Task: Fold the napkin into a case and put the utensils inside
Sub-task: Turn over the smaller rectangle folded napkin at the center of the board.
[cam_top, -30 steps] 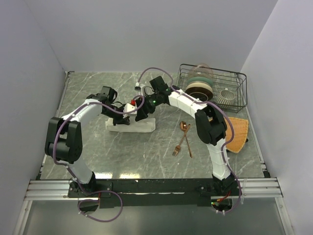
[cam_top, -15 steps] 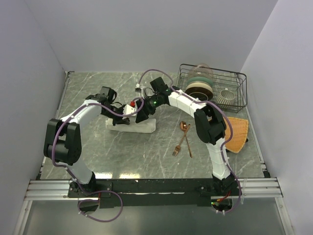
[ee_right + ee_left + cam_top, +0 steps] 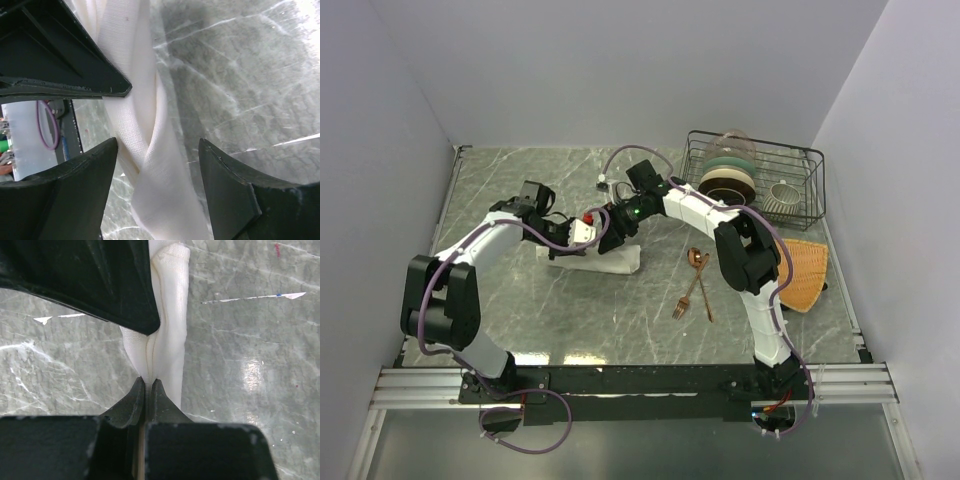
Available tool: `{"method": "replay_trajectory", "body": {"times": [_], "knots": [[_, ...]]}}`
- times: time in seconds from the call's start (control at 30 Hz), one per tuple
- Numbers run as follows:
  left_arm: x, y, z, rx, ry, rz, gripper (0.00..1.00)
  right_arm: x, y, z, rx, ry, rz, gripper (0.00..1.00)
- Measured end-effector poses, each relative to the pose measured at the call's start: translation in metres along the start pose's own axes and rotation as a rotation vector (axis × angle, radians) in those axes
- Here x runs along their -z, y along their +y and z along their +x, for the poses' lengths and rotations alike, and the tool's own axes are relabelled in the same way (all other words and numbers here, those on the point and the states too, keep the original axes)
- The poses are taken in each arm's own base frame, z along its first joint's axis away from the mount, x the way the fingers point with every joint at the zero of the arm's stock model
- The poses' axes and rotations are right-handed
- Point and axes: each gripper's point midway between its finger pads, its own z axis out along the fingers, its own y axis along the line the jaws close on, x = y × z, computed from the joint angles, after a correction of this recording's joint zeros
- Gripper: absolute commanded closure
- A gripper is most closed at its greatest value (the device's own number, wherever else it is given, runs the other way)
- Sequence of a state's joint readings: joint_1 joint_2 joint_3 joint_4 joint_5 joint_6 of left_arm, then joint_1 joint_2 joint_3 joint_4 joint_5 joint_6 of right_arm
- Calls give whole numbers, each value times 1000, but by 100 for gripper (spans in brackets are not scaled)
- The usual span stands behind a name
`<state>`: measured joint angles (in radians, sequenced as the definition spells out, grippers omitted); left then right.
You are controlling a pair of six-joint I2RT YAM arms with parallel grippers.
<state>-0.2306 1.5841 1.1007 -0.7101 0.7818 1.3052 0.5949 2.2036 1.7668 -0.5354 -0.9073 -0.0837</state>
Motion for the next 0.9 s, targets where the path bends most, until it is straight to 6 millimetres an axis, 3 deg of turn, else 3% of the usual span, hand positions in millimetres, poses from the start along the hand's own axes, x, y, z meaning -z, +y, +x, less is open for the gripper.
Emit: {"method": "replay_trajectory", "body": {"times": [0.5, 0.9], "knots": [[0, 2, -4, -14, -22, -13, 99, -8, 12, 5, -7, 25, -30, 30], [0, 0, -5, -12, -28, -7, 99, -12, 17, 6, -5, 34, -32, 19]]}}
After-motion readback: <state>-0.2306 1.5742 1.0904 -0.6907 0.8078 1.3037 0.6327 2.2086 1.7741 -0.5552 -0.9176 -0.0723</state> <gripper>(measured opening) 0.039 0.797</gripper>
